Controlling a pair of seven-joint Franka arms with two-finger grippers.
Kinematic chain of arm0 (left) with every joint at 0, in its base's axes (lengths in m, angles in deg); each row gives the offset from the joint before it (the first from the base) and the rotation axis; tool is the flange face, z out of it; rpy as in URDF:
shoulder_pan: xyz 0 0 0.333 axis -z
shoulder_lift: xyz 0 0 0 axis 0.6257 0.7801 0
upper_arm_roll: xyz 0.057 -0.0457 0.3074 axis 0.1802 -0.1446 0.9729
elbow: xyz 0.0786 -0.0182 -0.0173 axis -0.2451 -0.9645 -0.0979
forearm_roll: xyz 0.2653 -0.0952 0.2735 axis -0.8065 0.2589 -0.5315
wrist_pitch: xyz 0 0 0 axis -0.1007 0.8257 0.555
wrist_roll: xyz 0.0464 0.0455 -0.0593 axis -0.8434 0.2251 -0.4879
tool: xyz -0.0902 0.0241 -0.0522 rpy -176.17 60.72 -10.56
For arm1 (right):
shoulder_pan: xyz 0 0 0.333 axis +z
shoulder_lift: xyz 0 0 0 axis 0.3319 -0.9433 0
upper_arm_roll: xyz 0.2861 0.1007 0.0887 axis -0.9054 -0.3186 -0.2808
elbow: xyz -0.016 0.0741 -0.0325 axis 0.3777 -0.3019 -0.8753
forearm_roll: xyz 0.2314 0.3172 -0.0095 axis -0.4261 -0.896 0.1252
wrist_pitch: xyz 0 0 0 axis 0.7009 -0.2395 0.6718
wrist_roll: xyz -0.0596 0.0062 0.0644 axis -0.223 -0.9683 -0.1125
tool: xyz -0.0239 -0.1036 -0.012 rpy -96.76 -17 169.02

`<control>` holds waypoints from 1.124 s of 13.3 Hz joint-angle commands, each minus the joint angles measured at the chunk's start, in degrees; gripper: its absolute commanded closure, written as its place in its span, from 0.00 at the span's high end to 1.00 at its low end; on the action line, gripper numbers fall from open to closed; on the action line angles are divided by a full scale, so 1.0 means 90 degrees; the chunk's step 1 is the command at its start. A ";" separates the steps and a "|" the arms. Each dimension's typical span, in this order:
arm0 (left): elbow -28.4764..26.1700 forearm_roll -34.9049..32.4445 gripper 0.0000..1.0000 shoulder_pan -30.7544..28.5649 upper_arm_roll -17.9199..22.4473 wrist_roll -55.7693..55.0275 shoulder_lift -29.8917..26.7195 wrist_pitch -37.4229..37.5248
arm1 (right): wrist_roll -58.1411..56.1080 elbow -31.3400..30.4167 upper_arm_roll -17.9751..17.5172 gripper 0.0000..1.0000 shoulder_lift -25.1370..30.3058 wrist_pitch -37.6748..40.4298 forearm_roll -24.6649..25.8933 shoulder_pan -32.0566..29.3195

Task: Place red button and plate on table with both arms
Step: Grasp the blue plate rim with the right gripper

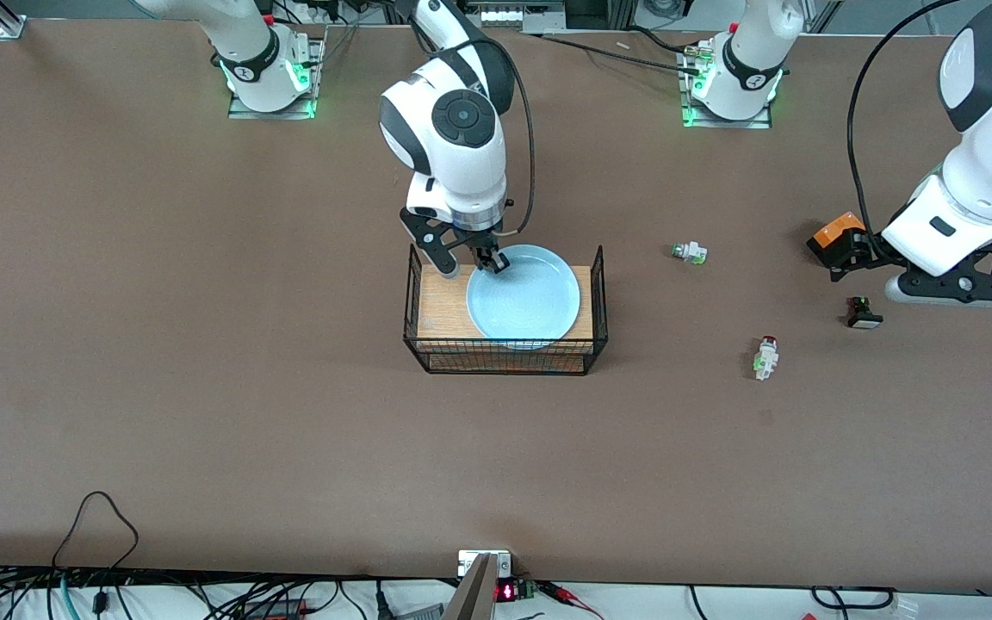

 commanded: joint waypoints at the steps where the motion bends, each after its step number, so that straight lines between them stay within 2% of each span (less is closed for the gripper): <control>1: -0.0099 0.0177 1.00 0.0051 0.0067 0.0155 -0.0120 -0.0031 | 0.0021 0.0000 0.0071 0.00 0.0269 0.0353 -0.0070 -0.0001; 8: -0.0099 0.0187 1.00 0.0051 0.0067 0.0145 -0.0110 -0.0031 | -0.0047 0.0205 0.0081 0.00 0.0875 0.1388 -0.0080 -0.0010; 15: -0.0089 0.0177 1.00 0.0051 0.0067 0.0155 -0.0100 -0.0031 | -0.0038 0.0684 0.0129 0.00 0.0935 0.2101 -0.0128 -0.0020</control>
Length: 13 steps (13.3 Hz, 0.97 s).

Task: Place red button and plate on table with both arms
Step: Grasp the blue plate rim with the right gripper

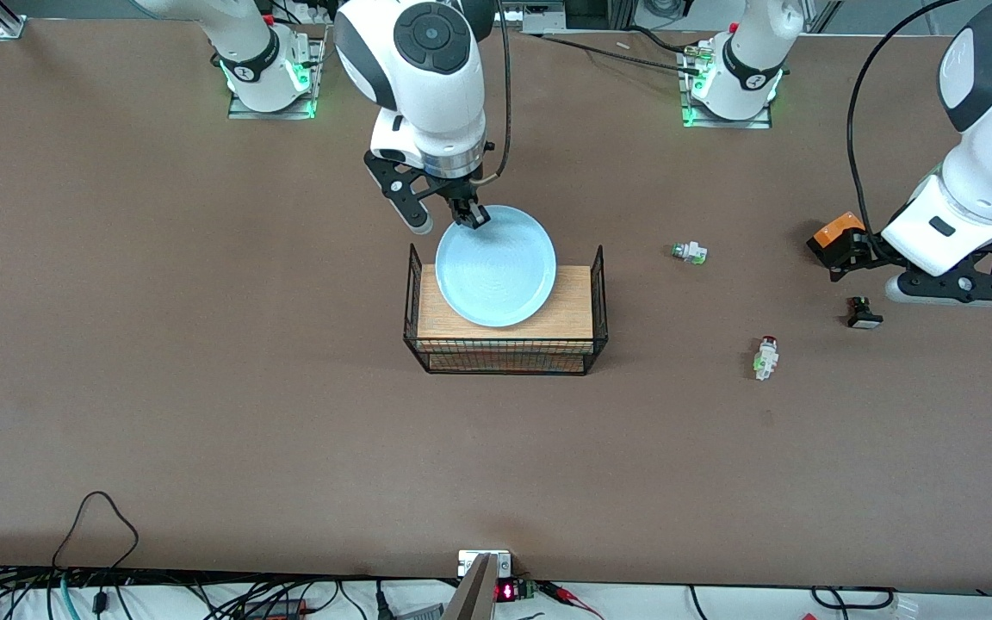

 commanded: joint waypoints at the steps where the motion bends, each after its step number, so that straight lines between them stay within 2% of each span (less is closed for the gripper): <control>1: -0.0089 0.0177 1.00 0.0049 0.0067 0.0155 -0.0100 -0.0031 | -0.0038 0.0179 0.0046 0.00 0.0030 0.0322 -0.0223 -0.0022; 6: -0.0050 0.0177 1.00 0.0068 0.0067 0.0155 -0.0091 -0.0021 | -0.0038 0.0307 0.0056 0.00 0.0097 0.0362 -0.0224 -0.0022; 13: -0.0040 0.0177 1.00 0.0088 0.0067 0.0174 -0.0081 -0.0021 | -0.0847 0.0619 0.0280 0.00 0.0176 0.0996 -0.0234 -0.0129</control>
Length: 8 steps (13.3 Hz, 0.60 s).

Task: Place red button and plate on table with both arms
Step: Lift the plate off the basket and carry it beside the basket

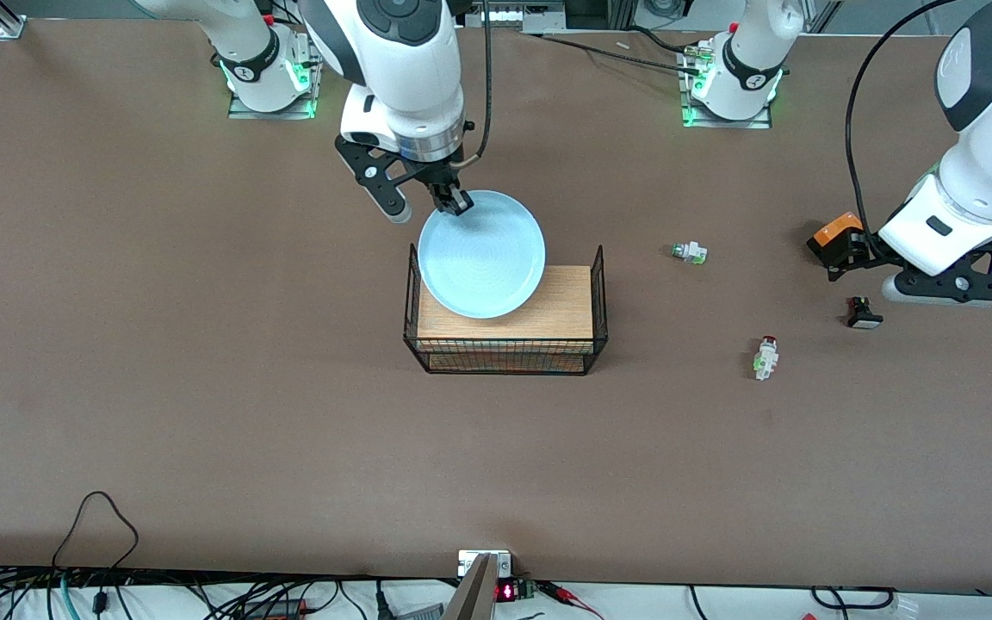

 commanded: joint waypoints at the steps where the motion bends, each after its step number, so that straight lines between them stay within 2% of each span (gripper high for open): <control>1: -0.0040 0.0177 1.00 0.0060 0.0067 0.0153 -0.0081 -0.0011 | -0.0549 0.0124 0.0045 0.00 0.0072 0.0266 -0.0120 -0.0100; 6: -0.0040 0.0177 1.00 0.0070 0.0057 0.0162 -0.0071 -0.0021 | -0.2540 0.0065 0.0387 0.00 0.0394 0.0705 -0.0081 -0.0334; 8: -0.0021 0.0177 1.00 0.0089 0.0057 0.0153 -0.0071 -0.0030 | -0.3496 0.0055 0.0436 0.00 0.0531 0.0930 -0.0052 -0.0704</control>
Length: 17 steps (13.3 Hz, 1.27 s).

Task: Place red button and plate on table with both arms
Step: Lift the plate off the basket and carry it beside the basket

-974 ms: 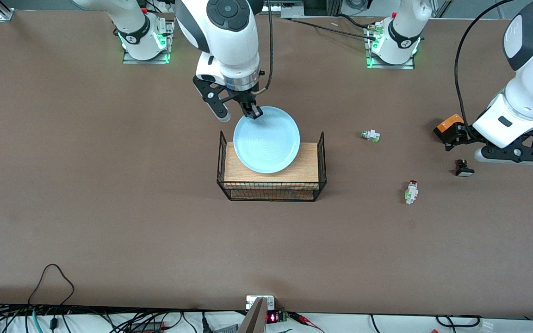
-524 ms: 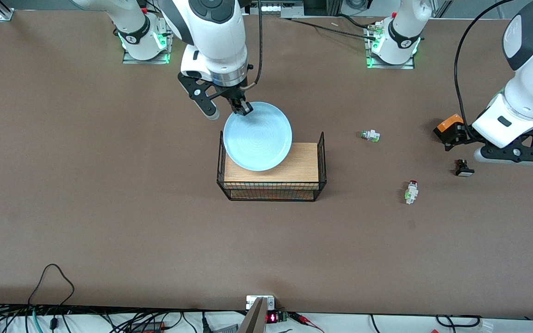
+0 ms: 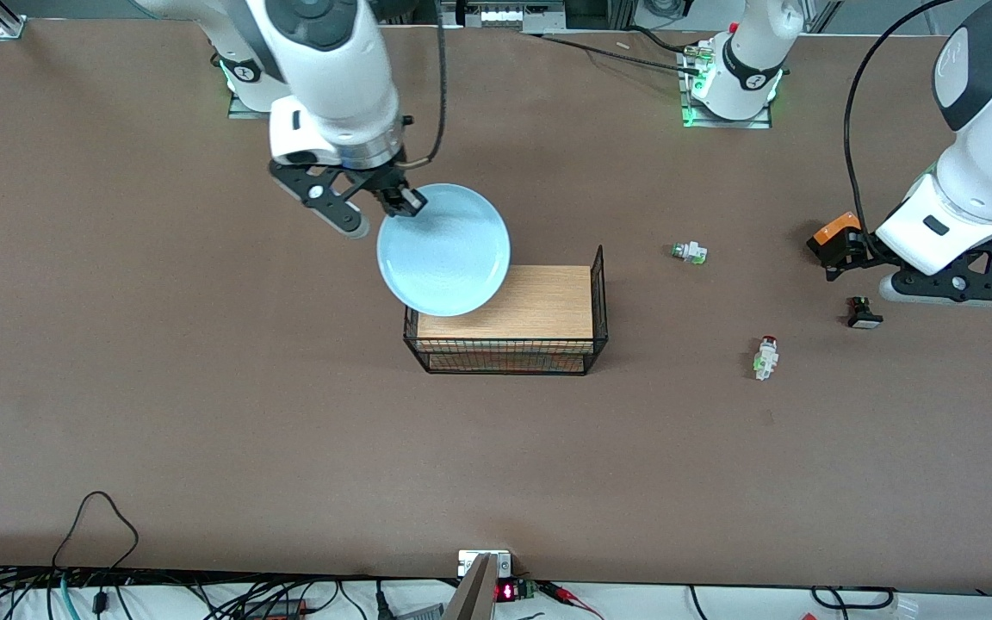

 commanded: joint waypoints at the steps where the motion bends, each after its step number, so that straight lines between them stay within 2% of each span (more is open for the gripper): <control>1: -0.0021 0.0186 1.00 0.0065 0.0049 0.0155 -0.0071 -0.0030 | -0.1422 0.0012 -0.0002 0.00 0.0233 0.0361 -0.0035 -0.0567; 5: -0.0021 0.0177 1.00 0.0065 -0.0020 0.0165 -0.0071 -0.0030 | -0.3787 -0.0066 0.0007 0.00 0.0418 0.0567 -0.0015 -0.1680; 8: -0.0021 0.0186 1.00 0.0065 -0.0029 0.0117 -0.0081 -0.0021 | -0.4785 -0.0397 0.0007 0.00 0.0613 0.0538 0.0267 -0.2072; 13: -0.0021 0.0187 1.00 0.0055 -0.0029 0.0136 -0.0071 -0.0030 | -0.6045 -0.1627 -0.0002 0.00 0.1043 -0.0496 0.0609 -0.2560; 17: -0.0021 0.0187 1.00 0.0055 -0.0020 0.0155 -0.0071 -0.0030 | -0.7178 -0.2106 -0.0002 0.00 0.1151 -0.0927 0.0620 -0.3204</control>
